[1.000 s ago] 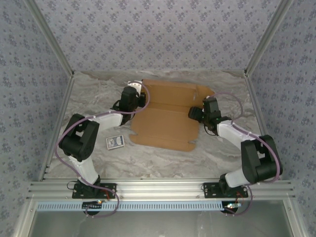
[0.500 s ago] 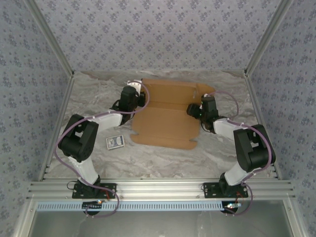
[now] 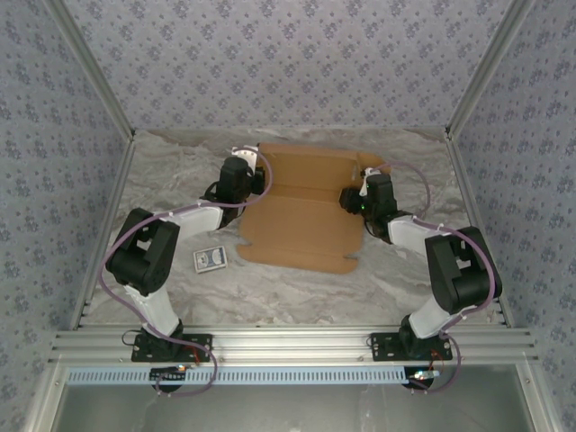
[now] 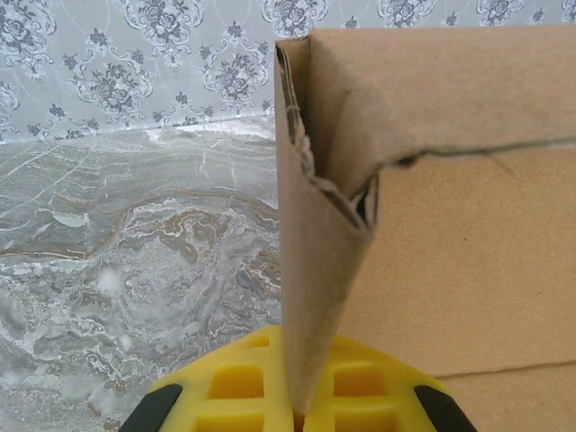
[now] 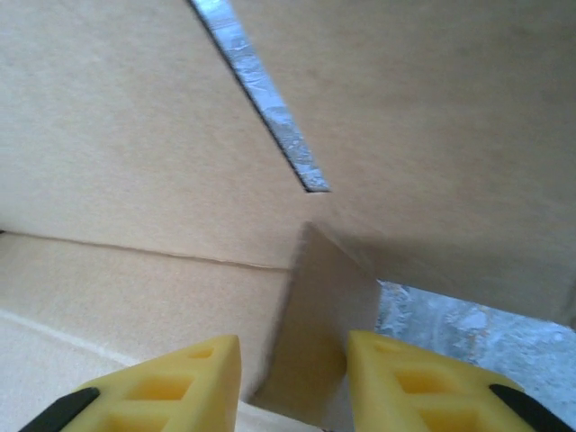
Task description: Fold the paper box
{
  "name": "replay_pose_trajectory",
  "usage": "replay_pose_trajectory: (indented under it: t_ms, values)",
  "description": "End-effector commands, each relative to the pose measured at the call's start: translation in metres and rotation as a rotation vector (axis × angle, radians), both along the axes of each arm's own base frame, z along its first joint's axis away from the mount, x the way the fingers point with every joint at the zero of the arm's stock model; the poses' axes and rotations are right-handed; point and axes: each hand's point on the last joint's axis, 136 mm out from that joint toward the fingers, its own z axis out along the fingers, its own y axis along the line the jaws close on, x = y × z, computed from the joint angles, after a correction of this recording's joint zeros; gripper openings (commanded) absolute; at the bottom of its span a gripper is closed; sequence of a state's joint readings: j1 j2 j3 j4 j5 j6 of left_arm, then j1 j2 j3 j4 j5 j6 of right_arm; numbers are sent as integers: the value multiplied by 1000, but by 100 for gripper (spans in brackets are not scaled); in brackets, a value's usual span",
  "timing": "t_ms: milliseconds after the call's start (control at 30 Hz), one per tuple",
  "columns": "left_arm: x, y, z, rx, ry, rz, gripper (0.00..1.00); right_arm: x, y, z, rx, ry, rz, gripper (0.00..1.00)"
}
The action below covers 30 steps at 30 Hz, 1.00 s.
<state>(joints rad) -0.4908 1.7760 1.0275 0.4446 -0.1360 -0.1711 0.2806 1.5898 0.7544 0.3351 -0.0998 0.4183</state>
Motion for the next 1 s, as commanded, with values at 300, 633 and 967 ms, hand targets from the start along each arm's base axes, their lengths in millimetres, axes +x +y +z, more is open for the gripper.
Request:
replay_pose_trajectory:
  t_ms: [300, 633, 967]
  values:
    - [2, -9, 20, -67, -29, -20, 0, 7, 43, -12, 16, 8, 137, 32]
    - [5, 2, 18, -27, -37, 24, 0, -3, 15, 8, -121, 13, 101, 42]
    - [10, 27, 12, -35, -27, 69, 0, -49, 0, 73, -157, -48, 193, 60]
